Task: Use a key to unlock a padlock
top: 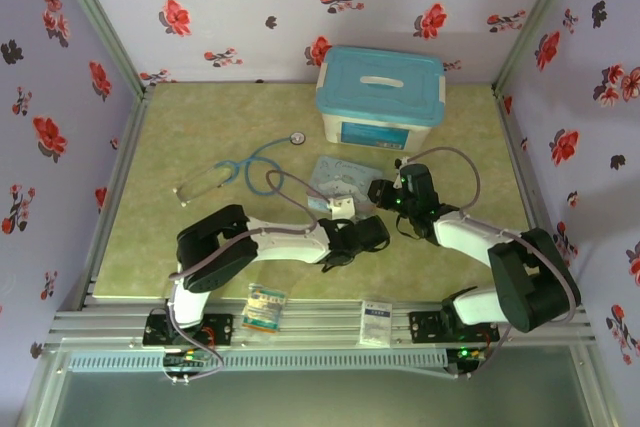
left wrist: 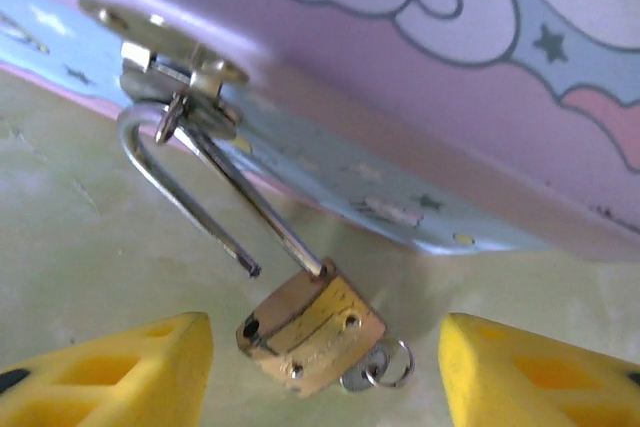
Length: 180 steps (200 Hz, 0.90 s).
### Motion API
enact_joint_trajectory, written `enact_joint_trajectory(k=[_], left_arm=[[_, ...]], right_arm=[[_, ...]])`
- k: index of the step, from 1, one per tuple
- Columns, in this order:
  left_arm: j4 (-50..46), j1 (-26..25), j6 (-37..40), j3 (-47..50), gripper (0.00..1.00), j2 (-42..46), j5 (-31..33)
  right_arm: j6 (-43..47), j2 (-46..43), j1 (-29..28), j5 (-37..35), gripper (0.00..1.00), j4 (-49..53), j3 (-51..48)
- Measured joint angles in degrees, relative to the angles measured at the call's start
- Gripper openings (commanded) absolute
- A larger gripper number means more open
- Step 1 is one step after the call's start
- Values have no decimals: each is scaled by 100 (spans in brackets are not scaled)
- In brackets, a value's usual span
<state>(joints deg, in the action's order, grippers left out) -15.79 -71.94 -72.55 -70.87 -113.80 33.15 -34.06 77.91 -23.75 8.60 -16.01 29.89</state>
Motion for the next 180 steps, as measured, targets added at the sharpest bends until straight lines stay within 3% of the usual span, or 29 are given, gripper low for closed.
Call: enact_joint_trajectory(k=[19,63,77,122,149,180], left_arm=[[-42,0,-107,149,42,-11,63],[-11,-11,-225,450,33,111,225],[-98,-11,-243,625,24,256,256],[-105,11,188,901,10,481,317],[-409,11,409,769,13,479,334],[-1622,11,442,-63,14,63,463]], right_arm=[[0,0,2,2,32,0,0],[0,0,2,2,32,0,-2],[0,0,2,2,32,-2,-2],[2,11,-24,125,32,-9,-2],[2,11,-24,131,32,-9,-2],[2,17,-24,149,32,-24,-4]])
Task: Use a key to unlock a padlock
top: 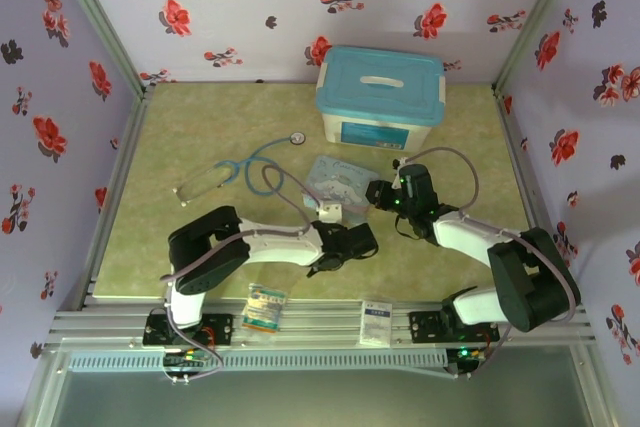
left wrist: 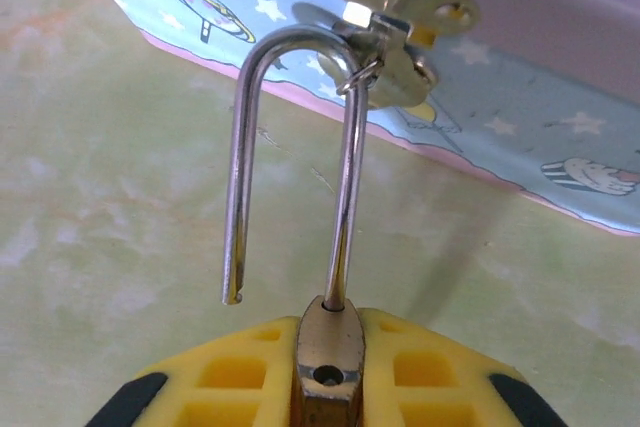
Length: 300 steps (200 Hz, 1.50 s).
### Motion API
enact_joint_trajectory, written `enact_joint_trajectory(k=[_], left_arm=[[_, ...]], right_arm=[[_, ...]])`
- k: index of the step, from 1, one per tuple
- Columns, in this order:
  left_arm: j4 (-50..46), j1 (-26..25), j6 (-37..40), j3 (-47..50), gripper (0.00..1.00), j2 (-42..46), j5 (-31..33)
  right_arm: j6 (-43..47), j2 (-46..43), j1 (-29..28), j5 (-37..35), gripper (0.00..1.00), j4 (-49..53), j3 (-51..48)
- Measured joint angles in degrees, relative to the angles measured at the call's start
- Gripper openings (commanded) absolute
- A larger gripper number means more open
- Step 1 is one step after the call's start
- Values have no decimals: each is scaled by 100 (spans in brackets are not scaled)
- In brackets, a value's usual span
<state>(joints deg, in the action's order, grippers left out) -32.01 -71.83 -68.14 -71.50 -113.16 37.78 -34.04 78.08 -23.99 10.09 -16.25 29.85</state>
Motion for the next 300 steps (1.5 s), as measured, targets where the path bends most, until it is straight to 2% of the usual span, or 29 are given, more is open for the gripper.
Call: enact_joint_trajectory(k=[29,58,86,119,127,144,160,190,254,270,300], left_arm=[[-844,-31,2,-553,16,-525,273],[-1108,-72,92,-614,27,-595,404],[-1458,-111,129,-717,46,-649,433],[-1443,-149,133,-693,45,-603,413],[-1300,-164,153,-579,40,-503,372],[-931,-223,308,-214,19,-155,289],[-597,-249,411,81,15,177,221],[-538,-280,544,-22,25,177,195],[-1279,-562,861,-1196,25,-520,501],[-1432,-590,938,-1296,41,-625,573],[-1246,-590,1104,-968,51,-363,560]], right_arm=[[0,33,0,9,32,-46,-2],[0,50,-2,48,32,-68,-2],[0,74,0,50,32,-114,-2],[0,79,0,50,32,-122,0],[0,79,0,48,32,-127,-2],[0,92,0,48,32,-138,-2],[0,109,0,48,32,-173,0],[0,133,2,46,32,-205,0],[-2,144,7,44,32,-236,0],[0,144,7,44,32,-236,0],[0,144,11,44,35,-236,0]])
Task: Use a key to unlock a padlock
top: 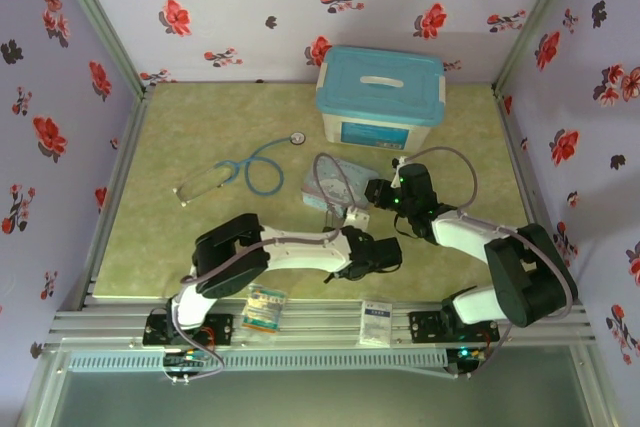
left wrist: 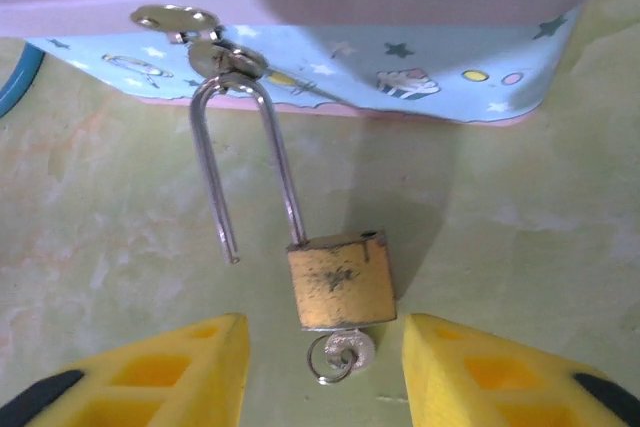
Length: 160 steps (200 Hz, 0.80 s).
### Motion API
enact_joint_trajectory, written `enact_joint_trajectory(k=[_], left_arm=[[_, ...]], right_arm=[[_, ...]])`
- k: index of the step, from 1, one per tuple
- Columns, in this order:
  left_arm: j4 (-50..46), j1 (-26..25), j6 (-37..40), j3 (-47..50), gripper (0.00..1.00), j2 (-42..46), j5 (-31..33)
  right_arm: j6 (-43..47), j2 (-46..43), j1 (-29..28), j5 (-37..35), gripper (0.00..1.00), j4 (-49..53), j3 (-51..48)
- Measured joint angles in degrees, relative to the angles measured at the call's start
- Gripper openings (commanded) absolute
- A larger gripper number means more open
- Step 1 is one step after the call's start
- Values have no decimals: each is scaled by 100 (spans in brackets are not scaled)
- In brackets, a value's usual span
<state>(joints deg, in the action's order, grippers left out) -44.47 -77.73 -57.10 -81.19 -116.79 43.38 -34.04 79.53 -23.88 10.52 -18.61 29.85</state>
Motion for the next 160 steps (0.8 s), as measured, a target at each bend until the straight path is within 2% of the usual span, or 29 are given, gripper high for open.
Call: enact_joint_trajectory(k=[15,45,55,62,71,92,115,138,160], left_arm=[[411,13,149,529,58,588,-160],[1172,160,188,1370,61,2124,-483],[1453,260,164,1606,64,2570,-555],[1633,339,164,1799,68,2835,-595],[1853,450,160,2087,73,3128,-629],[2124,748,184,2662,78,3508,-787],[2288,1178,354,3005,87,3727,-942],[2610,1672,745,3038,90,3926,-1064],[3038,2293,1139,3038,89,3963,-1316]], right_arm=[[0,-22,0,-22,39,4,-17],[61,-238,17,-192,51,157,-142],[76,-326,28,-243,61,291,-155],[90,-417,37,-284,78,435,-160],[74,-575,46,-326,86,675,-179],[151,-1069,44,-393,88,1392,-175],[149,-1867,-184,-610,85,2201,-153],[103,-2562,-835,-964,78,2900,-44],[-116,-2717,-1628,-1263,76,3117,-26]])
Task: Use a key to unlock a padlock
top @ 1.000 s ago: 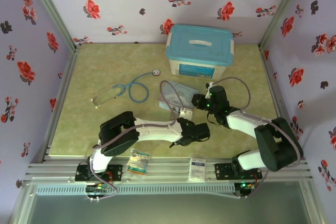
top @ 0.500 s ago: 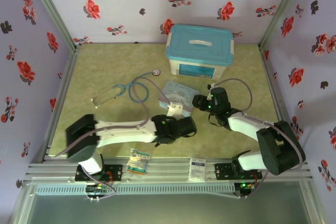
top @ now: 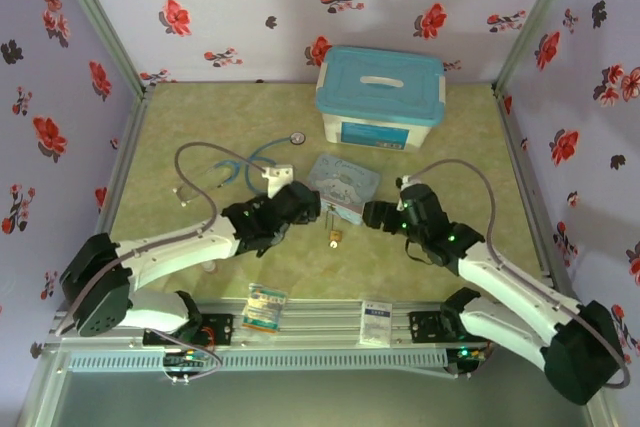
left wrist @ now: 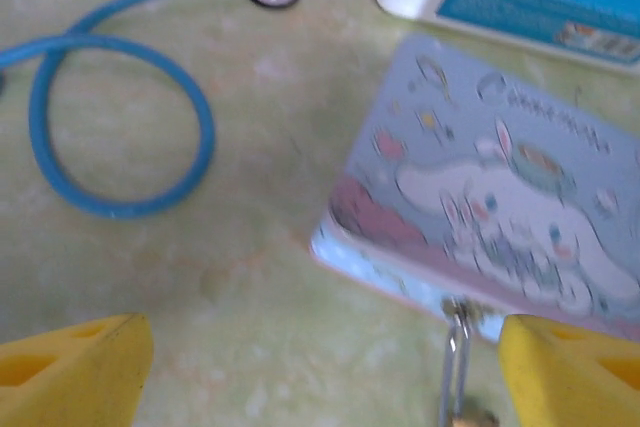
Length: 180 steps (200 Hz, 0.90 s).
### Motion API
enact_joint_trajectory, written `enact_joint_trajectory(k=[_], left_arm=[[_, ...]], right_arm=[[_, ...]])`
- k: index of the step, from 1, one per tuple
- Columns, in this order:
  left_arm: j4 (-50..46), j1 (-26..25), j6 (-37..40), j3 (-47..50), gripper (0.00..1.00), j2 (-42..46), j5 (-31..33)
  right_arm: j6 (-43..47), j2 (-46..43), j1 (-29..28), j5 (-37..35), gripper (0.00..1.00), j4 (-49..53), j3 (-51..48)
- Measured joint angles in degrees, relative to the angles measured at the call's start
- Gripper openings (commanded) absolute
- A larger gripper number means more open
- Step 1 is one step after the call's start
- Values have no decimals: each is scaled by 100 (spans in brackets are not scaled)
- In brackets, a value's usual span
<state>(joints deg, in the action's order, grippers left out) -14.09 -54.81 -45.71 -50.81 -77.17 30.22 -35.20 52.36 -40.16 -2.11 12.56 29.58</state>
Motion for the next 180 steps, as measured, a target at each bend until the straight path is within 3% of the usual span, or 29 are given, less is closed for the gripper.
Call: enact_joint_trajectory(k=[41,84,147,180], left_arm=[[964,911,704,-153,88,-822,-761],[1154,1025,1169,-885,82,-1947,-1093],[1510,1025,1115,-916,65,-2341,-1370],[2000,1019,955,-660,60,-2339,-1480]], right_arm=[[-315,1172,-1207,-455,72,-201,216],[-535,2531,-1362,-835,70,-629,693],[-748,3495,-1537,-1130,71,-999,859],[-750,3805,-1637,-1270,72,-1128,979]])
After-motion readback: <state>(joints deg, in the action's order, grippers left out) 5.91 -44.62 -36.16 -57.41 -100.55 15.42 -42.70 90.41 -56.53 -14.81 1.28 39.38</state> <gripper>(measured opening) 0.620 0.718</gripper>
